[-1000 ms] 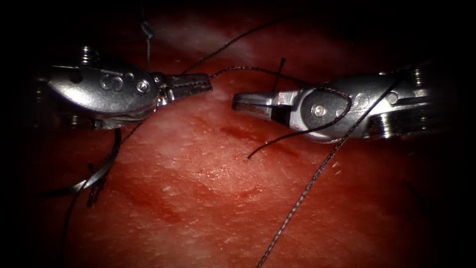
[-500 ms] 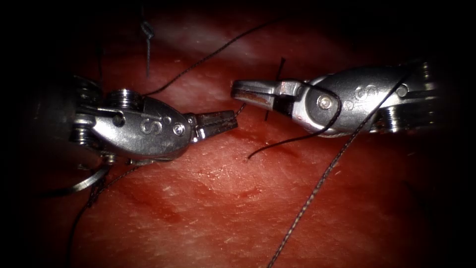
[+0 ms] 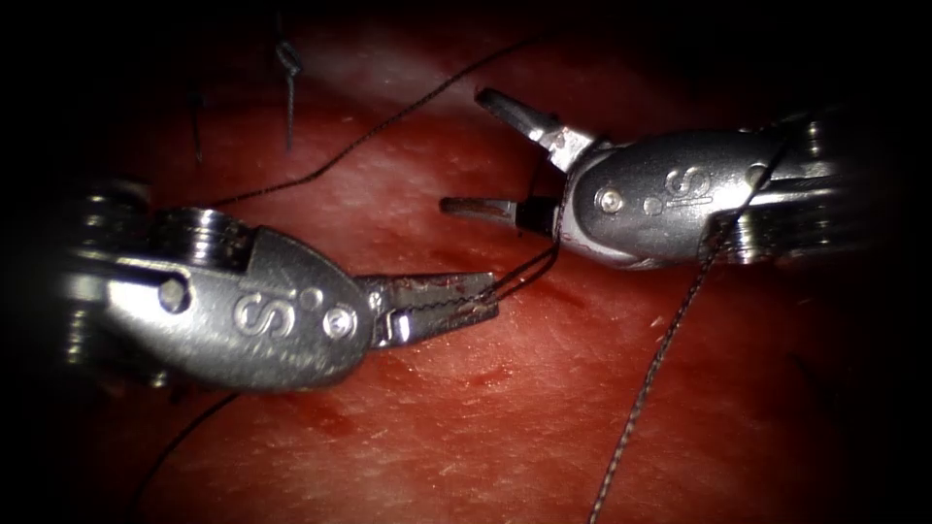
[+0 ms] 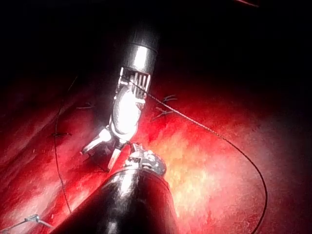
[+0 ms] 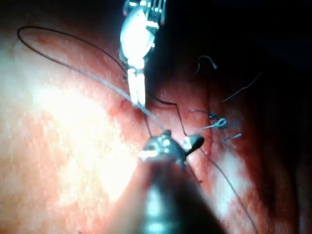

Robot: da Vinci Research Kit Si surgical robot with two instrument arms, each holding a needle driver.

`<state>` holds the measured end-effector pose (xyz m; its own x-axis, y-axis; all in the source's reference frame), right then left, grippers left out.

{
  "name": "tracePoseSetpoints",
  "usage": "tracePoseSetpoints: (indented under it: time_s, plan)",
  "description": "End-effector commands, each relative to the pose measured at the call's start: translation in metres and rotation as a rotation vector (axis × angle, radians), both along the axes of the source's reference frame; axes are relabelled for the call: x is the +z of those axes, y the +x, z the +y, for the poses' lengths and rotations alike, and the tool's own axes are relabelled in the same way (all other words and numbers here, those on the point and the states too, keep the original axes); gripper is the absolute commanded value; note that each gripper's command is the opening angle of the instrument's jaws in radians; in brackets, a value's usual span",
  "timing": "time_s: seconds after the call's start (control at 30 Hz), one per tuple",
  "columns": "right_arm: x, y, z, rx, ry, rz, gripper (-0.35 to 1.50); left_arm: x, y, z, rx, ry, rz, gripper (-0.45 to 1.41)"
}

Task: Wound Closure

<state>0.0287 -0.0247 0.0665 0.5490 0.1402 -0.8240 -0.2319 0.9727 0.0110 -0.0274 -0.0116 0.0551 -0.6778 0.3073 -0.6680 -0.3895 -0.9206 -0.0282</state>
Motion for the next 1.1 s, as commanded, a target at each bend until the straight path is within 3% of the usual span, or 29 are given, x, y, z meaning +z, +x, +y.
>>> tracePoseSetpoints:
  time_s: [0.03,0.4,0.57,0.77,0.83,1.1]
  plan:
    - [0.0009,0.0012,-0.0009,-0.032,0.012,-0.001,0.94,0.0006,0.0001,0.0006,0.007,-0.019,0.015,-0.45]
    - [0.0028,0.003,-0.0039,-0.17,0.066,0.033,0.96,0.0037,0.0017,0.005,0.064,-0.076,0.046,-0.45]
    - [0.003,0.0031,-0.0043,-0.197,0.084,0.057,0.93,0.0053,0.0018,0.0073,0.098,-0.069,0.038,-0.45]
    - [0.0028,0.0032,-0.0045,-0.227,0.083,0.096,0.91,0.0078,0.0016,0.0077,0.168,-0.032,0.019,-0.45]
    - [0.0027,0.0032,-0.0047,-0.26,0.074,0.134,0.79,0.0097,0.0015,0.0071,0.228,-0.013,-0.012,-0.45]
    - [0.0022,0.0026,-0.0046,-0.263,0.074,0.25,0.36,0.0129,0.0017,0.0062,0.247,0.03,-0.037,-0.45]
